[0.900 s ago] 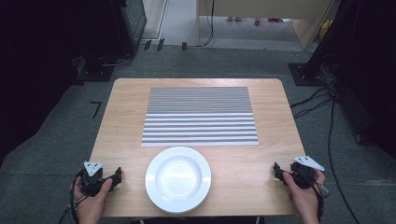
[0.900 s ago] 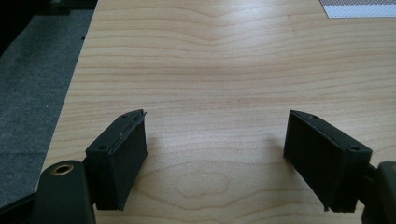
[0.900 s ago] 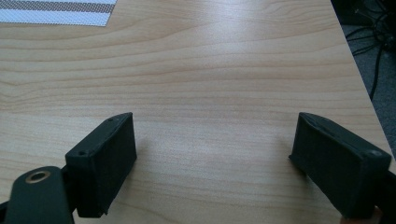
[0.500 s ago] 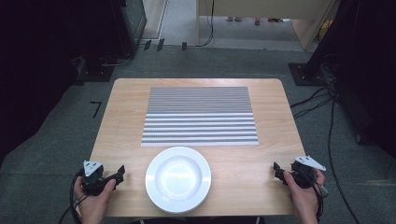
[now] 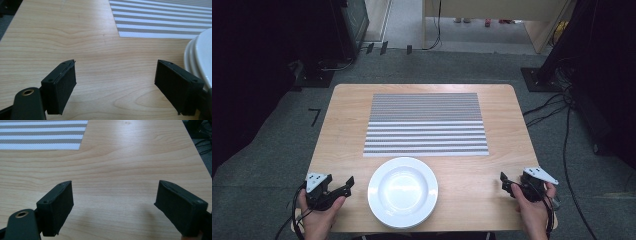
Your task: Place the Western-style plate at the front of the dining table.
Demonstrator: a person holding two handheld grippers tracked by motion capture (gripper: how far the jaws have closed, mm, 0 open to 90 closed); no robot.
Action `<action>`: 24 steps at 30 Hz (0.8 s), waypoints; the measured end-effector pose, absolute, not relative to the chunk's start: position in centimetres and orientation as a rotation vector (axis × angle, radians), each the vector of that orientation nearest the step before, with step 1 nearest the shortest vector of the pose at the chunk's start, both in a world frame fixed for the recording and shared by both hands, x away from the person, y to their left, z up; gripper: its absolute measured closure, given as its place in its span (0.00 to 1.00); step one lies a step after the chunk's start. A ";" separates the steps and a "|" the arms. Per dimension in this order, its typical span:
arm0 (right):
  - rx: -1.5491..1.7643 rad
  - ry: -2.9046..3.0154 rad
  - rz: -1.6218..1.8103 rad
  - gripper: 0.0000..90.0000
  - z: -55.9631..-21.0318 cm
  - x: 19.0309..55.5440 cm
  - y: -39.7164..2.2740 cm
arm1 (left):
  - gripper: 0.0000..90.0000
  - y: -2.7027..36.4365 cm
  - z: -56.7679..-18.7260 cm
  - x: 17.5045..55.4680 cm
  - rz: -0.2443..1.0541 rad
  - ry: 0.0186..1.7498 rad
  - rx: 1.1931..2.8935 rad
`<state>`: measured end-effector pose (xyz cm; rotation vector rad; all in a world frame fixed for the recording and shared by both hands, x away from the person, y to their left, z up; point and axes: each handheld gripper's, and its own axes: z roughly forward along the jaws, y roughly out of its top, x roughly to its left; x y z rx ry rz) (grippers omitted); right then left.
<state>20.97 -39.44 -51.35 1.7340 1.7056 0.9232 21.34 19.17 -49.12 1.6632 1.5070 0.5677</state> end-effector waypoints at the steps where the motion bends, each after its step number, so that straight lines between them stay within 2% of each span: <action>1: 1.734 1.706 0.923 0.16 -51.3 21.0 -39.4 | 0.20 19.1 -49.1 21.3 0.569 1.505 1.660; 24: 1.628 1.734 1.083 0.18 -49.7 20.5 -34.3 | 0.20 16.5 -48.2 20.1 0.529 1.416 1.646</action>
